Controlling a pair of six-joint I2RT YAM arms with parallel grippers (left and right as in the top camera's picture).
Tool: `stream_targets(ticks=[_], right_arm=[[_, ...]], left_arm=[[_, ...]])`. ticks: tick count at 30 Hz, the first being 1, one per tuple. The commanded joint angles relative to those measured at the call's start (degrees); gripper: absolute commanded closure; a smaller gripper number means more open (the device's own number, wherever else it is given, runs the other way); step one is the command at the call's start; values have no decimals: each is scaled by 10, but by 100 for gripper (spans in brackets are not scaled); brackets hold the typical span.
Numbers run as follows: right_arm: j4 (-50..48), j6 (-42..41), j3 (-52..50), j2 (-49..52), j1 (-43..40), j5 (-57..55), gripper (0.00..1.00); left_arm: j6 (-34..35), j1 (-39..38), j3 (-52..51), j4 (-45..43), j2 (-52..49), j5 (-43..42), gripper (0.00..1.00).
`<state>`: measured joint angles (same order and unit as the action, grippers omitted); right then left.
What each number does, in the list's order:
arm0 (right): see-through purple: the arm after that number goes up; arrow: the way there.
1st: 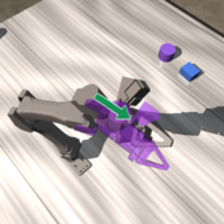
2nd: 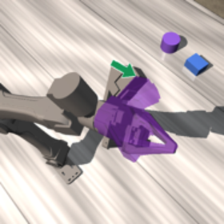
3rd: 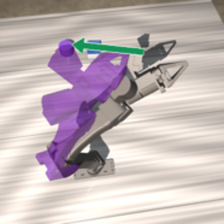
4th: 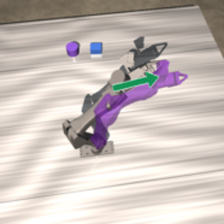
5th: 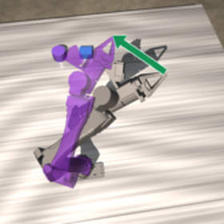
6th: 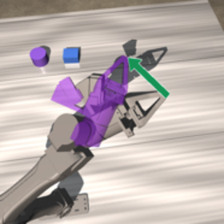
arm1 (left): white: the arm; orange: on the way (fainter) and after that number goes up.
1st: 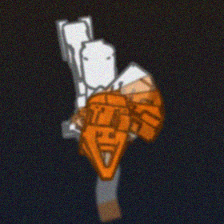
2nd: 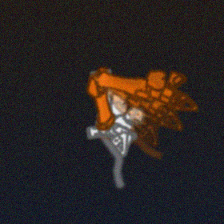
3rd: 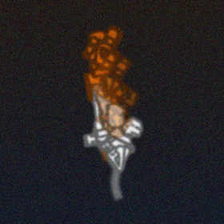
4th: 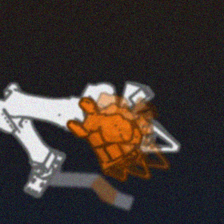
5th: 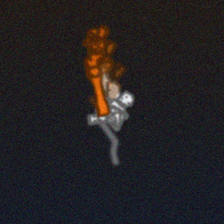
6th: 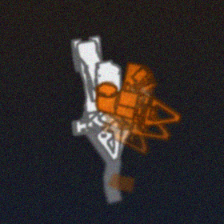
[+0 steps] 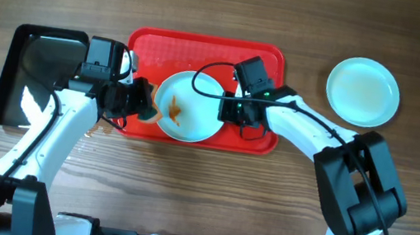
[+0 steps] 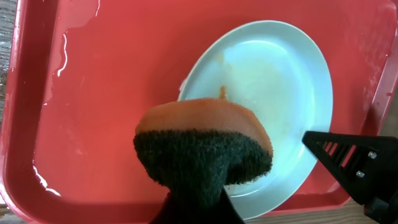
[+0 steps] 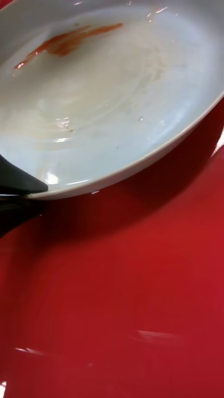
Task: Clean dirty plates on tray and stack at the side
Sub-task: 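Grasp the last plate rim with the right gripper, bring sponge over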
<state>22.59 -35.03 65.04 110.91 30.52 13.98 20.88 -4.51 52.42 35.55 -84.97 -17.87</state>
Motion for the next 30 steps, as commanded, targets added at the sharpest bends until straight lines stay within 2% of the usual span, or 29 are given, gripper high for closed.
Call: stream_targets(ticks=[1, 7, 13, 23, 30], right_arm=[[-8, -86, -3, 21, 19, -13, 96], [-34, -230, -3, 21, 44, -23, 96], [-50, -315, -3, 22, 76, -95, 96], [-59, -250, -3, 22, 87, -100, 96], [-70, -233, -3, 22, 87, -101, 96]], left_arm=[[6, -3, -5, -2, -3, -7, 96], [9, -3, -5, -6, -3, -7, 96], [21, -36, -5, -44, -22, -7, 96], [18, -57, -5, -143, -82, 15, 96], [21, -77, -5, -182, -137, 19, 96]])
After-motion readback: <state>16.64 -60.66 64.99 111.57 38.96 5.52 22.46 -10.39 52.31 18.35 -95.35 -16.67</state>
